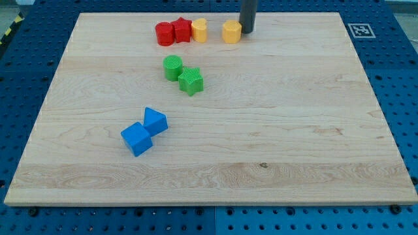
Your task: Move yellow hexagon a bit left
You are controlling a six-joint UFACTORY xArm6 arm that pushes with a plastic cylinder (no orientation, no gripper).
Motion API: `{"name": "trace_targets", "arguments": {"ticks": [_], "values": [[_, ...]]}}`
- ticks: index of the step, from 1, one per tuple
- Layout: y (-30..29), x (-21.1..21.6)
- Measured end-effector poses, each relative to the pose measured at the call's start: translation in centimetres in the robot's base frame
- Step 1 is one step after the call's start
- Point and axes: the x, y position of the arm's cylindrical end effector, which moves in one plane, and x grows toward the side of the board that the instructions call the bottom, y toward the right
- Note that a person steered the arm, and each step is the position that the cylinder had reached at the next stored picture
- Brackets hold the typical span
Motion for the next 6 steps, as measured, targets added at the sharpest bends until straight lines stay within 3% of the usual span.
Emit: {"name": "trace_targets", "arguments": {"ticks": [2, 3, 4, 6], "values": [[-0.8, -1.0], [5.4, 0.5], [3.6, 3.2], [-0.4, 1.6]]}}
